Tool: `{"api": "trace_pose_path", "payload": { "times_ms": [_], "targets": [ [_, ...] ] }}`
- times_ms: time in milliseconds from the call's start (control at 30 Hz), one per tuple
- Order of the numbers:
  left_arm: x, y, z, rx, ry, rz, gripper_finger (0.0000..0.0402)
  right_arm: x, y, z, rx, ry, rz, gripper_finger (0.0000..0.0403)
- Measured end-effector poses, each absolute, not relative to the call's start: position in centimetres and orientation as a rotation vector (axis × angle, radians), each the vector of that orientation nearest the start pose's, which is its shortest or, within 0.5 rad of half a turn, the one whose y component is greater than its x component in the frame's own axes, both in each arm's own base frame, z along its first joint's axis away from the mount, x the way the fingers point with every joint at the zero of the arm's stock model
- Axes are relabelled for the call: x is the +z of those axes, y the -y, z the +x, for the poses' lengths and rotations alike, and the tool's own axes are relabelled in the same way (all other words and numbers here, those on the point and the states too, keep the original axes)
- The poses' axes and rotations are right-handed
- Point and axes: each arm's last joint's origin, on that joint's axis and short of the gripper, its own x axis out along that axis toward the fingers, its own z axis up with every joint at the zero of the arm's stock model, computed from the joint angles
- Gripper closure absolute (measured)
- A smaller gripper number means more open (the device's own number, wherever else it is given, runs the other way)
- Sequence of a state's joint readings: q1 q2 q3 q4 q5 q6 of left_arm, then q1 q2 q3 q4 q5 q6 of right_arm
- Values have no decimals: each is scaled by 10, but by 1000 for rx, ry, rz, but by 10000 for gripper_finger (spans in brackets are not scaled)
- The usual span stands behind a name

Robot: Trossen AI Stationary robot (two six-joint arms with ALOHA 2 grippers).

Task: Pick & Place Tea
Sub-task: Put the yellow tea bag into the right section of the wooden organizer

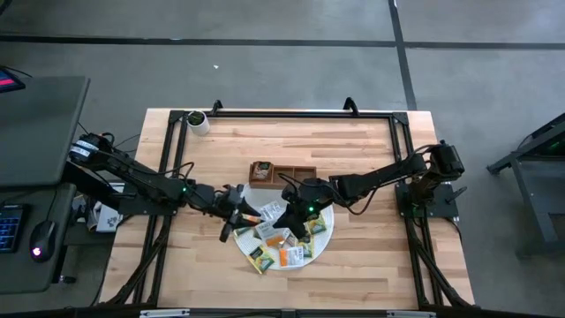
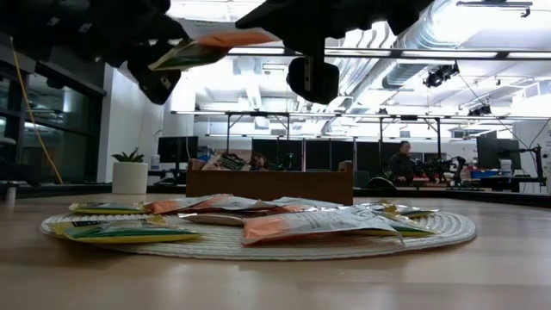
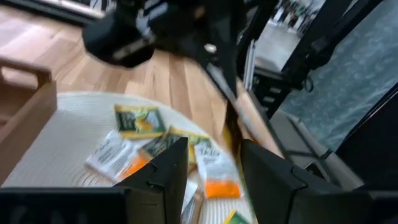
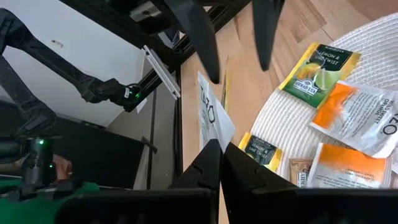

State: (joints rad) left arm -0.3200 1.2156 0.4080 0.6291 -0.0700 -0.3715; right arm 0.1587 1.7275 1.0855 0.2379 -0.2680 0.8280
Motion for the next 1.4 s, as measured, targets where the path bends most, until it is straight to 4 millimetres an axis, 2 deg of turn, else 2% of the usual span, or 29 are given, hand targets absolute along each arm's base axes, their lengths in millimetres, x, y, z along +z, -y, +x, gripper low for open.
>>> {"api": "trace_pose_path", "payload": {
  "times_ms": [633, 867, 1400],
  "targets": [
    [201, 73, 225, -227, -196, -340, 327, 230, -67, 376, 227, -539, 825, 403],
    [201, 73, 225, -229, -194, -321, 395, 230, -67, 376, 227, -538, 825, 403],
    [201, 73, 225, -232, -190, -287, 401, 230, -67, 376, 230, -540, 827, 397]
  ]
}}
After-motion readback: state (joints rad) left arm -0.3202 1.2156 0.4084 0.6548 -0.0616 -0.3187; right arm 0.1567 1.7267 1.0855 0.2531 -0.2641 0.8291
